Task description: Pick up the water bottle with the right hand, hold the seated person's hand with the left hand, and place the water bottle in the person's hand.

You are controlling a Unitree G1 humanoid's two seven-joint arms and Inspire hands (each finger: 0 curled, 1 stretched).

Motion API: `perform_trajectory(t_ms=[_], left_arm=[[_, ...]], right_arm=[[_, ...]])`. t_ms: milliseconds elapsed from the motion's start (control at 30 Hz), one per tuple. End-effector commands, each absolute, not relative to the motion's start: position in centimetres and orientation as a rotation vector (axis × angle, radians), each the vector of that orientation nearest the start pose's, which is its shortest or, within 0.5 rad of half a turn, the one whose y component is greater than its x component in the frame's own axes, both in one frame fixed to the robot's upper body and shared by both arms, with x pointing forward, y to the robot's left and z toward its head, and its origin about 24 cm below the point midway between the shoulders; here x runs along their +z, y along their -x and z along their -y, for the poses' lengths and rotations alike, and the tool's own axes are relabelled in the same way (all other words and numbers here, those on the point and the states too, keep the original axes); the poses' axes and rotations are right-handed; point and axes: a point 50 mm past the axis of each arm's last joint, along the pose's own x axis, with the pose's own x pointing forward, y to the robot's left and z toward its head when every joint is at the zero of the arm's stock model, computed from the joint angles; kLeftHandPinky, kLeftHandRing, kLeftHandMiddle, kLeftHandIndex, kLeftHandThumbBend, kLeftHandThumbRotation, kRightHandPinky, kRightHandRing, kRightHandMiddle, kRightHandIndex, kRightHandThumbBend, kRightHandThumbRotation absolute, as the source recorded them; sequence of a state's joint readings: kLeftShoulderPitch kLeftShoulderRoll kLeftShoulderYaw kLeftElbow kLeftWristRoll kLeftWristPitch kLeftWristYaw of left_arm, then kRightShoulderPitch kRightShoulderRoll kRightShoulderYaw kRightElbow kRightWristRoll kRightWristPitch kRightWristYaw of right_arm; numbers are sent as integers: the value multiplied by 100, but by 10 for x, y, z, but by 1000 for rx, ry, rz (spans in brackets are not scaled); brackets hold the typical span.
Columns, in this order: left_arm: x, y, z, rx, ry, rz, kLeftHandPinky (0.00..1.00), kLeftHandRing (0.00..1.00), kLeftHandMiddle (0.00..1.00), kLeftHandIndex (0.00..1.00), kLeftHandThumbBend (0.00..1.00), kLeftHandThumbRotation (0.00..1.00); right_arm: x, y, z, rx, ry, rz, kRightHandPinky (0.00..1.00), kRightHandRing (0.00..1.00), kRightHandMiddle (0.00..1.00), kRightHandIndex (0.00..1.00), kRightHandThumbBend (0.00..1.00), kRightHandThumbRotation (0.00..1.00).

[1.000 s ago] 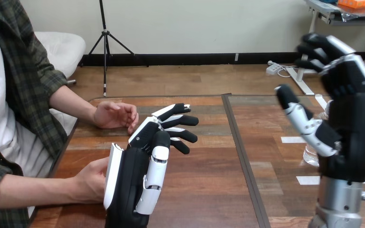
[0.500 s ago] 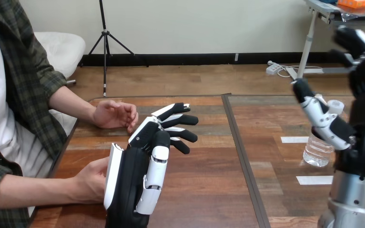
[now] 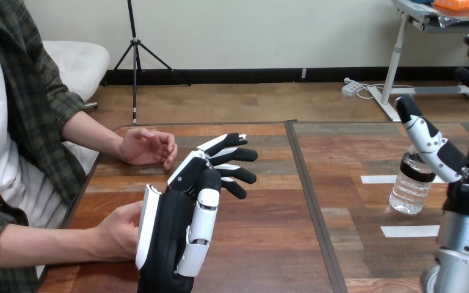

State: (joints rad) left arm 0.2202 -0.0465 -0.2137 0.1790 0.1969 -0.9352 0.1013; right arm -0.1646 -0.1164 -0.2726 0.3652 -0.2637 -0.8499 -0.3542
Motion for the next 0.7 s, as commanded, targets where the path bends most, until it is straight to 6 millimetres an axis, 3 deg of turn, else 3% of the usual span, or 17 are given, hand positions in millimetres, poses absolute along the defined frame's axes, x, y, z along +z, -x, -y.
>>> perform_trajectory(t_ms=[0, 667], left_arm=[[48, -183, -92, -124, 21, 594, 43, 57, 68, 74, 18, 98], [47, -182, -93, -126, 22, 592, 44, 58, 68, 74, 17, 98]], right_arm=[[103, -269, 224, -421, 311, 731, 85, 92, 90, 85, 73, 27], [97, -282, 239, -471, 357, 596, 98, 98, 95, 88, 71, 15]])
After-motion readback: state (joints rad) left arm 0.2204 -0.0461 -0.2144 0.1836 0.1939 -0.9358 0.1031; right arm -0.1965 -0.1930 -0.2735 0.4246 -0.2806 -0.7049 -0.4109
